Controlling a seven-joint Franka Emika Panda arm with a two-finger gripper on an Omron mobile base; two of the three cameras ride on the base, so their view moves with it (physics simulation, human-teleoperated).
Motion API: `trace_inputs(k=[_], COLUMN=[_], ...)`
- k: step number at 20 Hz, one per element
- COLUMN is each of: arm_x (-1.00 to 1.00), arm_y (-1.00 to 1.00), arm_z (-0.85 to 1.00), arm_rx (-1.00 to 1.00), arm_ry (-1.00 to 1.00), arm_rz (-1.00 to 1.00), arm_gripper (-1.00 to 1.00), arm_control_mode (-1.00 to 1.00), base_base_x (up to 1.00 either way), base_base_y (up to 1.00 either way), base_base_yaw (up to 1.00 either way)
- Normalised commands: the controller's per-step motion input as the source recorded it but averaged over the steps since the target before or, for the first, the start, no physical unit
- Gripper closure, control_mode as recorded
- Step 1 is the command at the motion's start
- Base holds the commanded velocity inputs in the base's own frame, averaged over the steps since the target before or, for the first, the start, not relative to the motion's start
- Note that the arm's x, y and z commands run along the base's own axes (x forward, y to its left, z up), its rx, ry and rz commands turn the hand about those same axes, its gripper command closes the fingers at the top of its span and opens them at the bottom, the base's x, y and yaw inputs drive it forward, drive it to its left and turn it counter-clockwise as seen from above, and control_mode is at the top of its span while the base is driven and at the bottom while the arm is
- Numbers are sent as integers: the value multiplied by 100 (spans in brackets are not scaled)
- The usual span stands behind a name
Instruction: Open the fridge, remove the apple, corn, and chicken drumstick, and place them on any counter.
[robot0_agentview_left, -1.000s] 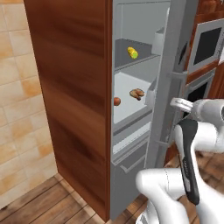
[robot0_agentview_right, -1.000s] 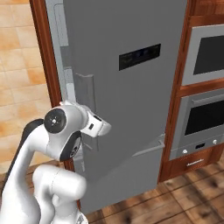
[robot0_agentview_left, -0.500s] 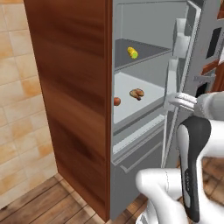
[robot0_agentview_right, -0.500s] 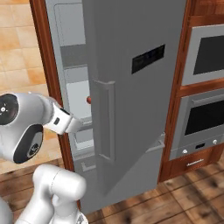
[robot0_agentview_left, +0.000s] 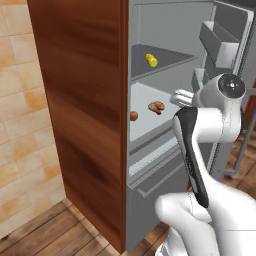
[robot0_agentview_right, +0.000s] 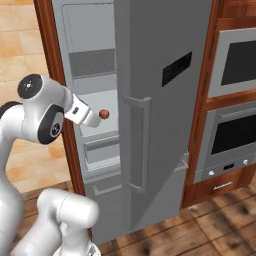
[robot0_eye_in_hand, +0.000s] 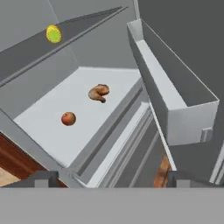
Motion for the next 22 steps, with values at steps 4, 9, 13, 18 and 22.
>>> trace_inputs(k=[4, 9, 13, 18, 22], arm_x=[100, 97, 59, 32, -10], arm_y=[-65, -66, -78, -96, -100], arm_z=[-39, -32, -35, -45, -39], arm_rx=[-1, -1, -8, -11, -12], arm_ry=[24, 23, 9, 11, 7], arm_rz=[-8, -8, -11, -15, -18], arm_gripper=[-100, -100, -100, -100, -100], arm_control_mode=[-100, -100, -100, -100, -100], base_base_x=[0, 0, 0, 0, 0], base_base_y=[0, 0, 0, 0, 0], base_base_yaw=[0, 0, 0, 0, 0])
